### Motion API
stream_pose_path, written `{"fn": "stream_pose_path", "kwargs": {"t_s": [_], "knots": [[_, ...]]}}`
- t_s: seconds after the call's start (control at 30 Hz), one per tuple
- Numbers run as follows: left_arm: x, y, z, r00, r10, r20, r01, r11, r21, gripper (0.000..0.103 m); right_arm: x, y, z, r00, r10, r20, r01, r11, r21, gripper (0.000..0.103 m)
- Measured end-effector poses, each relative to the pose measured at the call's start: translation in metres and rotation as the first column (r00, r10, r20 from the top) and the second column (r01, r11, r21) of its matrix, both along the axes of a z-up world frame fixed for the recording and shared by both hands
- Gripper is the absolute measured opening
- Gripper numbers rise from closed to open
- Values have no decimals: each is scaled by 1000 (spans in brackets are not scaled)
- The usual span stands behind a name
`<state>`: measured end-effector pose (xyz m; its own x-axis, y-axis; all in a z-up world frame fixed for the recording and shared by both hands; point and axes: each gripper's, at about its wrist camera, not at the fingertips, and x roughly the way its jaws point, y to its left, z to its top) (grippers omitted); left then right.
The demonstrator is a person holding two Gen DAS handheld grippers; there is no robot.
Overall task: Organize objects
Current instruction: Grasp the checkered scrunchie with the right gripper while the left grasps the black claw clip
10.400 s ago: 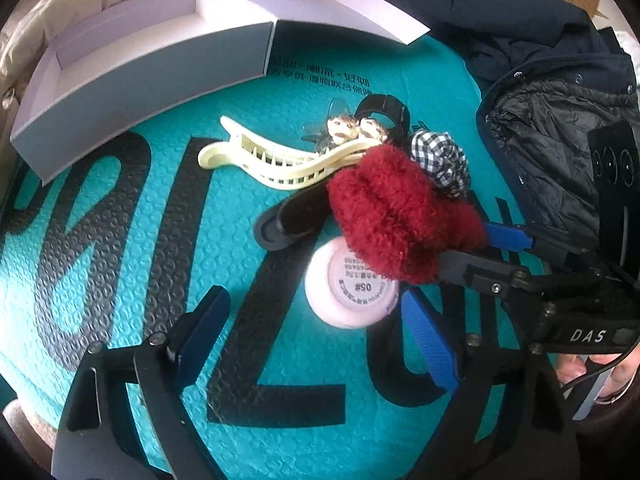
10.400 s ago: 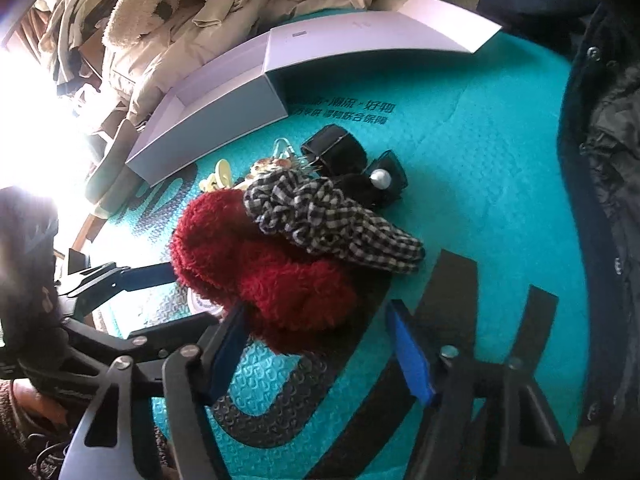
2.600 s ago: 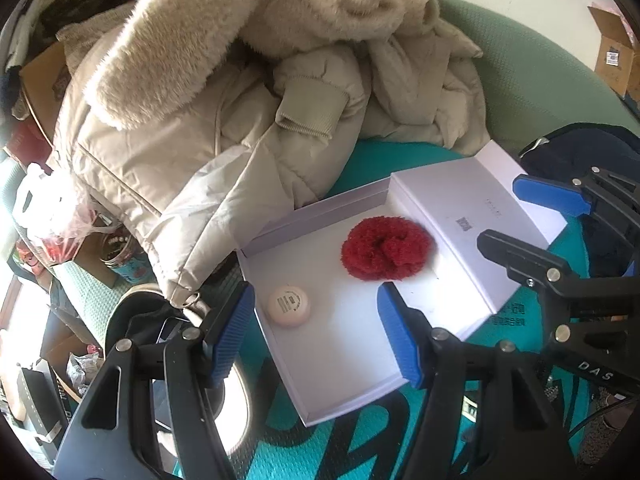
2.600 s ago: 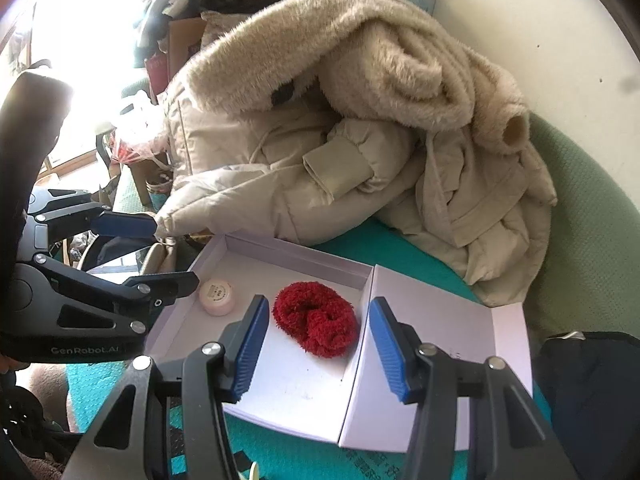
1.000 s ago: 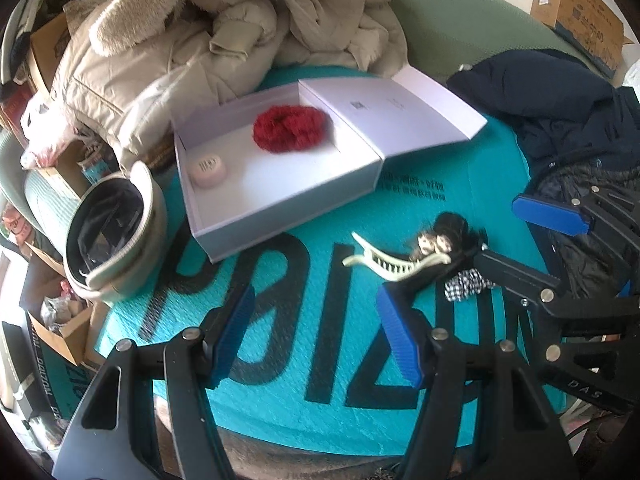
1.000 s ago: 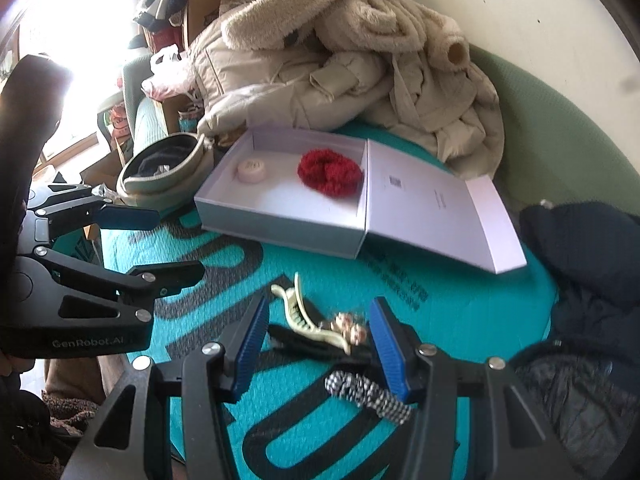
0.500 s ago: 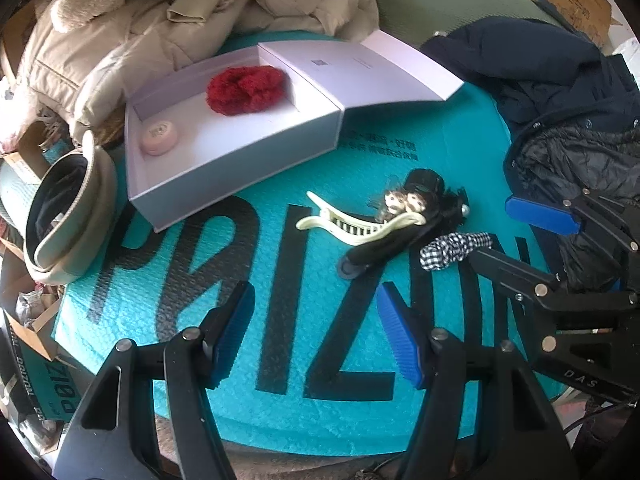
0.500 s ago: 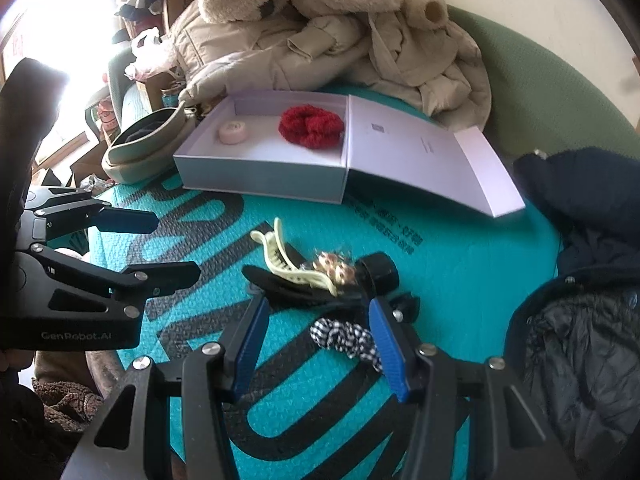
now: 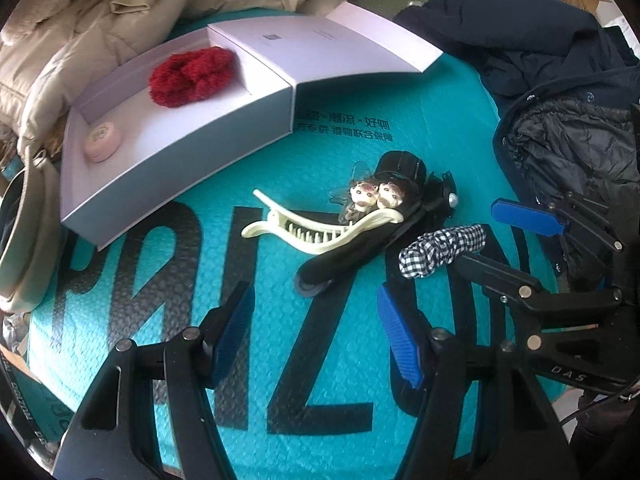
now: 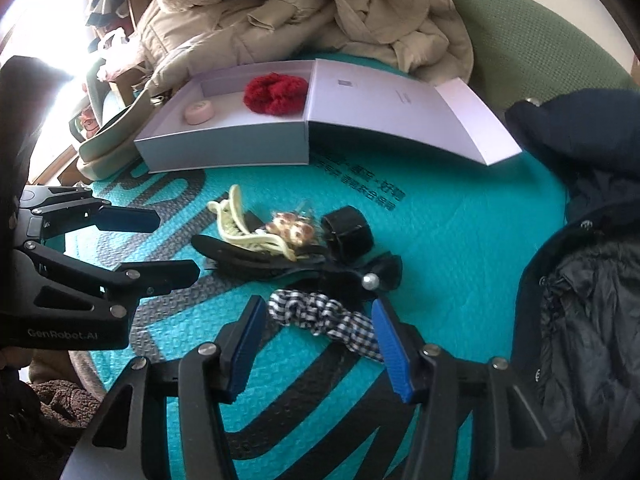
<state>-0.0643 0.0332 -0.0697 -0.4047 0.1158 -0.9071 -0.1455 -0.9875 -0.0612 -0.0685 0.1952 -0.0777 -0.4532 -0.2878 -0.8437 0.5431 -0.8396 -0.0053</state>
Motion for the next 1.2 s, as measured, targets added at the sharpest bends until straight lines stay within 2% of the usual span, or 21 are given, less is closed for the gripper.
{"fn": "stream_pose_path", "kwargs": {"t_s": [0.43,0.8,0.9,1.07,1.2], "knots": [[-35,15,-25,997,-72,34,72,997,4,62,-21,16,-26,998,0,68,0,1000,0,59],[-45,21,-49,992,-113,63,111,993,31,61,-28,10,-45,991,27,129,-25,1000,-17,59],[-43,22,-48,991,-124,51,123,992,32,52,-28,9,-51,989,24,145,-21,1000,-18,59],[-40,24,-46,990,-138,27,138,990,4,42,-26,9,-51,991,1,137,3,1000,-29,57],[-38,25,-43,989,-144,35,144,989,15,32,-20,8,-50,990,3,138,0,1000,-23,45]]}}
